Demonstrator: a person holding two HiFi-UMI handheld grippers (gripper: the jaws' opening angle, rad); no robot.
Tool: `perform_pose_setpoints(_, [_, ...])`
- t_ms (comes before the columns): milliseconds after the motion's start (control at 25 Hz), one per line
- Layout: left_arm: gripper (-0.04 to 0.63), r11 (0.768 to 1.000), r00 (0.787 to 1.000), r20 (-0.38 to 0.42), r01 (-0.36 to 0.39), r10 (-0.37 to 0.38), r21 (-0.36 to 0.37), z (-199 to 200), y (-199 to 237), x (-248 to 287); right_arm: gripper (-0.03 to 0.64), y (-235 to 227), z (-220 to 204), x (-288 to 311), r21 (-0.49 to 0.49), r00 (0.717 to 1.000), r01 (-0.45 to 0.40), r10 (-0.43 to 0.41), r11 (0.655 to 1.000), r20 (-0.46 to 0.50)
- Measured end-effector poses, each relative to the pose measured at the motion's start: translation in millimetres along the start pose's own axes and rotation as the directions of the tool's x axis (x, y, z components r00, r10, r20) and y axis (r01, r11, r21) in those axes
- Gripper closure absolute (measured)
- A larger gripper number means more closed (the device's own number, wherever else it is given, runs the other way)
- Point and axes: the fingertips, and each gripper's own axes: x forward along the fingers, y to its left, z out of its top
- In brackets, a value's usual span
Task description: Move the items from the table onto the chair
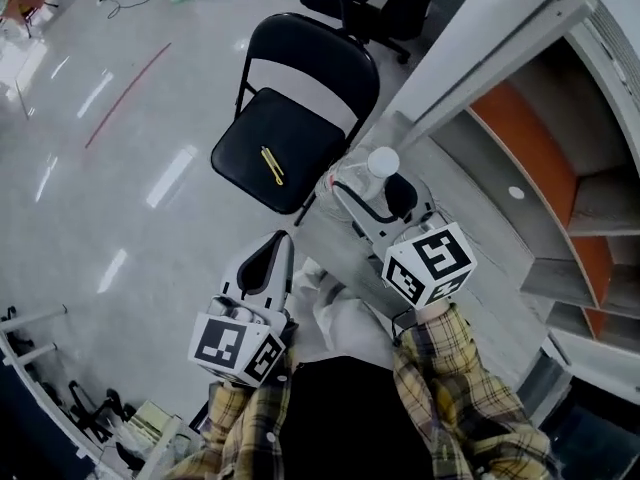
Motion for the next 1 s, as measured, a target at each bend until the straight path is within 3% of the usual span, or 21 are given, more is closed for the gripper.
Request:
perform_pose_setpoints(160, [0.592,0.992,0.993,0.008,-0.115,0.116,-0.051,-11,31,-24,0.324,23,-10,62,0.003,0.995,-0.093,0.093,0.996,-0.037])
perform_pose_setpoints(360, [0.592,0.972,0.978,-0.004,-0.207,0.208,-0.115,-27,67,-45,0.324,28,-36,129,0.008,0.99,-0.107,0.107,0.994,-0.087])
perform_pose_setpoints(600, [0.592,0.927,0.952,-0.035,-0.303,0.303,-0.22,-67,101,-56,0.324,-4,-96,206,0.033,0.981,-0.049,0.054,0.998,-0.188])
perform_pose_setpoints(1000, [0.592,0.871,0.93,-0.081,-0.364,0.358,-0.33,-122,138,-41,0.324,-76,-213,315,0.023,0.946,0.082,-0.07,0.996,-0.318])
